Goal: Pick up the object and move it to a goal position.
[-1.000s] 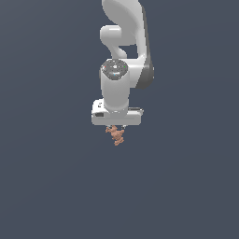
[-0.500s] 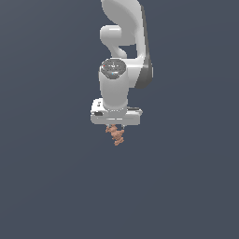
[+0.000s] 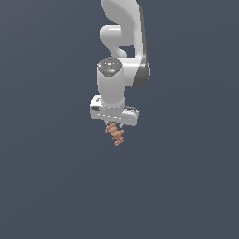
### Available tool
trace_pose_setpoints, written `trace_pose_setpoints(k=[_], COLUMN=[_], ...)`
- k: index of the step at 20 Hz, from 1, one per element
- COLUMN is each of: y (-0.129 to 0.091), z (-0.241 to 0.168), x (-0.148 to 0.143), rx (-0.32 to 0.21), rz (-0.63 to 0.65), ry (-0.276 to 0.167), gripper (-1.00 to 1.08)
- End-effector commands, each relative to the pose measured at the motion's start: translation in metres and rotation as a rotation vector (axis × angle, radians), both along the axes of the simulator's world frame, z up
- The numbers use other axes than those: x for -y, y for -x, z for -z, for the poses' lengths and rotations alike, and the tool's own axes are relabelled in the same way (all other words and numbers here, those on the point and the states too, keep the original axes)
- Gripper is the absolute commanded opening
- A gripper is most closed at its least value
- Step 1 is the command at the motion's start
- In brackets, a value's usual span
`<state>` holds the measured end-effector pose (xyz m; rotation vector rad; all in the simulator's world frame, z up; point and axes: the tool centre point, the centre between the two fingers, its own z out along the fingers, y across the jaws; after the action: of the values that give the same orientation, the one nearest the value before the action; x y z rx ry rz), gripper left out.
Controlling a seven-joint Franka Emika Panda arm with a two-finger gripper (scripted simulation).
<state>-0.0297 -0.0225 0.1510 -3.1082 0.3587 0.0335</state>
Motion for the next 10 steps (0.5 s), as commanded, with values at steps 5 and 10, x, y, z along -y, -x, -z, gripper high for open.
trace_pose_setpoints(k=[5, 10], y=[0.016, 0.029], z=[0.005, 0.009], x=[0.008, 0.016], rx=[0.017, 0.029], rz=[0.201, 0.366], ry=[-0.009, -0.017], gripper=[0.28, 0.28])
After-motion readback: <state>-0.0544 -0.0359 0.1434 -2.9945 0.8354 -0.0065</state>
